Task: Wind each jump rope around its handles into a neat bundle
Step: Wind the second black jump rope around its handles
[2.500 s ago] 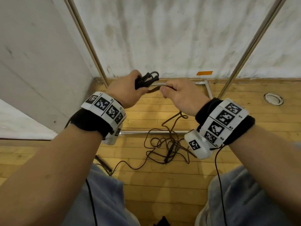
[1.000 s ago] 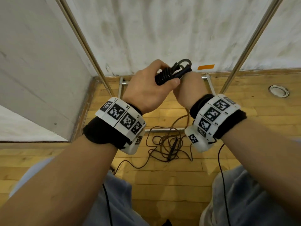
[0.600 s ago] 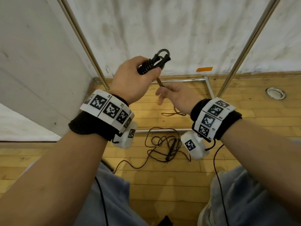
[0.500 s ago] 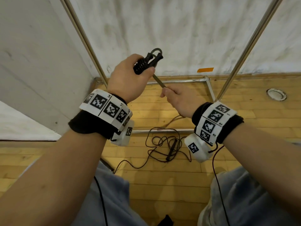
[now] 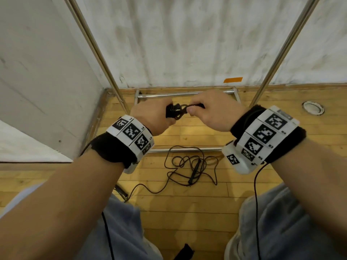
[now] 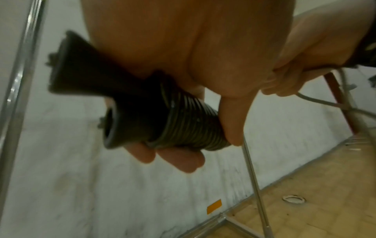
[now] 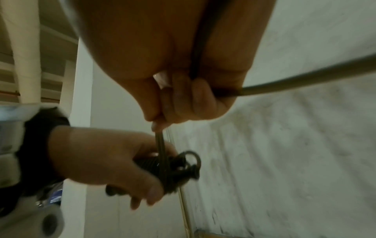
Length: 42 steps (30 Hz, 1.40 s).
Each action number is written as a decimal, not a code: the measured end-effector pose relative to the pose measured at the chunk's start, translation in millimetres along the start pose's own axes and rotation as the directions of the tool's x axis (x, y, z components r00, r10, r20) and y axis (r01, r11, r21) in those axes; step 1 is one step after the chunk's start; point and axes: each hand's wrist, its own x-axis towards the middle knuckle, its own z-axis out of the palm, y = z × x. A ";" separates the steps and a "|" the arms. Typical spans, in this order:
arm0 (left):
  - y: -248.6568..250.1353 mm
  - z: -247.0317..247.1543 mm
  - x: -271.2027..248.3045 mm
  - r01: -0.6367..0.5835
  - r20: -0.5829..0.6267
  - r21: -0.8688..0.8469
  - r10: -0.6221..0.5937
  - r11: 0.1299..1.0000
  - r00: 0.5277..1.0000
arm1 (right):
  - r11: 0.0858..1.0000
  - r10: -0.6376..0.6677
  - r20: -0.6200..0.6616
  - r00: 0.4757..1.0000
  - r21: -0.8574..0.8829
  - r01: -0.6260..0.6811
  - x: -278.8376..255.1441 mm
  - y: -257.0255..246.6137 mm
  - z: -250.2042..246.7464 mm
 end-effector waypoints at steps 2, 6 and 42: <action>7.5 4.0 -2.0 -0.105 0.049 -0.030 0.107 0.994 0.993 | 1.000 0.014 -0.065 0.998 -0.009 -0.014 0.7 5.6 -4.9; 21.6 0.6 -6.3 -0.278 0.006 -0.136 0.281 0.951 0.960 | 0.989 0.135 -0.188 0.973 0.080 -0.122 5.7 16.3 -8.3; -12.4 -23.0 0.7 -0.031 -0.381 -0.463 -0.168 0.886 0.909 | 0.785 0.250 0.041 0.967 0.577 -0.228 8.4 -8.4 38.2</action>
